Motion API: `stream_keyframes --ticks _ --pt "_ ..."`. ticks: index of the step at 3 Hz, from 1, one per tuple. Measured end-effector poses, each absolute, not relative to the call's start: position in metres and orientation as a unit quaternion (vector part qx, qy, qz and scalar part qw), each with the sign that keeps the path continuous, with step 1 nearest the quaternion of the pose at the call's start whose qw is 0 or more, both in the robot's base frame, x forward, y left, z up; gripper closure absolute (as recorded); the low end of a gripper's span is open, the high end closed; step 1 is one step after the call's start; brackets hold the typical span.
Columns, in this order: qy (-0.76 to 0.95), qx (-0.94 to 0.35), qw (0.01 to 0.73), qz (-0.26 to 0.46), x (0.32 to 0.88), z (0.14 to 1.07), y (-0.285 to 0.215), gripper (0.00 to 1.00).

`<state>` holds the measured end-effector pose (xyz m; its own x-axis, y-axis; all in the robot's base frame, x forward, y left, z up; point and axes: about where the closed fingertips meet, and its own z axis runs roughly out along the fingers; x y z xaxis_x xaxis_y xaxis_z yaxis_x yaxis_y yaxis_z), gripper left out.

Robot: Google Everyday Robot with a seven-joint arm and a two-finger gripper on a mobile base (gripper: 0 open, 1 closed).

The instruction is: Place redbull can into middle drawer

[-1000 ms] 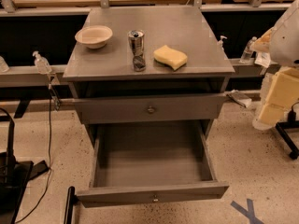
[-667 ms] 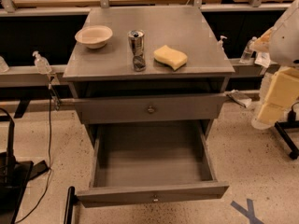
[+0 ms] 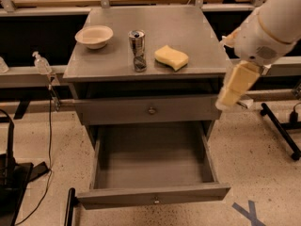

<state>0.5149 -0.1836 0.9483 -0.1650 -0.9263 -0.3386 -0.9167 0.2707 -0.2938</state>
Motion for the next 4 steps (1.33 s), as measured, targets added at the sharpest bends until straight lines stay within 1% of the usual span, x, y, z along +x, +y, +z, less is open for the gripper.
stream_keyframes --ticks 1,2,3,4 --pt "0.75 -0.591 0.294 0.04 0.597 0.909 -0.129 0.0" --pt "0.709 -0.599 0.36 0.091 0.682 0.895 -0.066 0.0" --pt "0.709 -0.599 0.36 0.091 0.682 0.895 -0.066 0.0" --pt "0.695 -0.596 0.387 0.111 0.704 0.886 -0.052 0.0"
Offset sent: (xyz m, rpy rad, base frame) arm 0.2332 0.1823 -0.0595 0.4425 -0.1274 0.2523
